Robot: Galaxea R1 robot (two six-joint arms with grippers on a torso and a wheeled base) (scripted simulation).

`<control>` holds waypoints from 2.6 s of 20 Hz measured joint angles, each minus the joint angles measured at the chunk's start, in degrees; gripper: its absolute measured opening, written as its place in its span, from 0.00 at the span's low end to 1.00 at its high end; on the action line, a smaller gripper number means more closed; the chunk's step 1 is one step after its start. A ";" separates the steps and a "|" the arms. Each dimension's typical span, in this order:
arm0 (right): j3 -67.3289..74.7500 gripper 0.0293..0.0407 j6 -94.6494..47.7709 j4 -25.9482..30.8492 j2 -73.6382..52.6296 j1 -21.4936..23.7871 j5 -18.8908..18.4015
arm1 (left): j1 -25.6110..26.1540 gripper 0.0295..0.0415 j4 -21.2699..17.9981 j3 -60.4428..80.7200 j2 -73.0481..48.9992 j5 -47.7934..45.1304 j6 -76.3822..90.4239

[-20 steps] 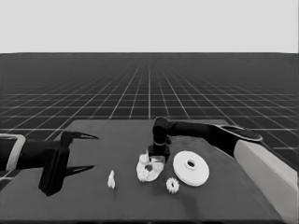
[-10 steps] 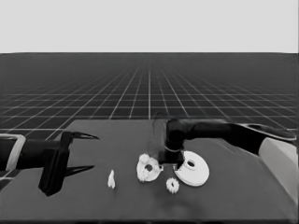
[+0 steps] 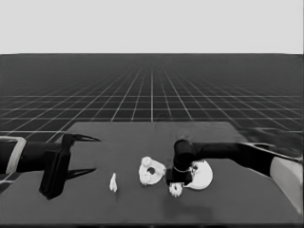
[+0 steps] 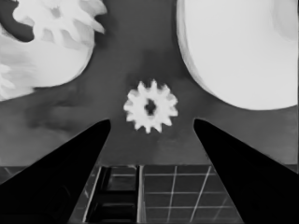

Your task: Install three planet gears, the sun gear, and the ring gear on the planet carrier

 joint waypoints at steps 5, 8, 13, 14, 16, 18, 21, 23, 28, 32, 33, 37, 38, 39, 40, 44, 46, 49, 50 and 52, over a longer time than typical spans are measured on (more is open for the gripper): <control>-3.31 0.81 -2.29 -4.09 0.66 -4.26 1.31 | 0.00 0.75 0.00 0.00 0.00 0.00 0.00; -3.51 0.81 -2.43 -4.33 0.71 -4.47 1.41 | 0.00 0.75 0.00 0.00 0.00 0.00 0.00; -3.55 0.14 -2.46 -4.39 0.72 -4.49 1.43 | 0.00 0.75 0.00 0.00 0.00 0.00 0.00; -3.55 0.14 -2.46 -4.39 0.72 -4.49 1.43 | 0.00 0.75 0.00 0.00 0.00 0.00 0.00; -3.55 0.14 -2.46 -4.39 0.72 -4.49 1.43 | 0.00 0.75 0.00 0.00 0.00 0.00 0.00; -3.55 0.14 -2.46 -4.39 0.72 -4.49 1.43 | 0.00 0.75 0.00 0.00 0.00 0.00 0.00; 3.17 0.15 2.43 6.20 -0.59 6.12 -0.79 | 0.00 0.75 0.00 0.00 0.00 0.00 0.00; 3.62 0.15 2.86 8.27 -0.63 8.25 -0.71 | 0.00 0.75 0.00 0.00 0.00 0.00 0.00; 3.73 0.15 2.98 9.31 -0.65 9.23 -0.63 | 0.00 0.75 0.00 0.00 0.00 0.00 0.00; -28.22 0.15 -7.73 11.63 20.51 11.39 1.19 | 0.00 0.75 0.00 0.00 0.00 0.00 0.00; -30.84 0.15 -8.94 11.73 21.91 11.43 1.35 | 0.00 0.75 0.00 0.00 0.00 0.00 0.00; -34.40 0.15 -10.62 11.85 23.71 11.44 1.56 | 0.00 0.75 0.00 0.00 0.00 0.00 0.00; -34.61 0.15 -10.72 11.86 23.81 11.43 1.57 | 0.00 0.75 0.00 0.00 0.00 0.00 0.00; -35.99 0.15 -11.61 9.07 24.20 8.78 2.32 | 0.00 0.75 0.00 0.00 0.00 0.00 0.00; -37.09 0.15 -12.28 7.44 24.50 6.84 2.87 | 0.00 0.75 0.00 0.00 0.00 0.00 0.00; -38.82 0.15 -13.30 5.49 24.97 4.70 3.70 | 0.00 0.75 0.00 0.00 0.00 0.00 0.00; -38.98 0.15 -13.39 5.32 25.02 4.54 3.78 | 0.00 0.75 0.00 0.00 0.00 0.00 0.00; -39.06 0.15 -13.17 5.26 25.00 4.16 3.81 | 0.00 0.75 0.00 0.00 0.00 0.00 0.00; -39.06 0.14 -12.78 5.26 24.99 4.04 3.80 | 0.00 0.75 0.00 0.00 0.00 0.00 0.00; -39.05 0.14 -11.78 5.26 25.00 4.04 3.80 | 0.00 0.75 0.00 0.00 0.00 0.00 0.00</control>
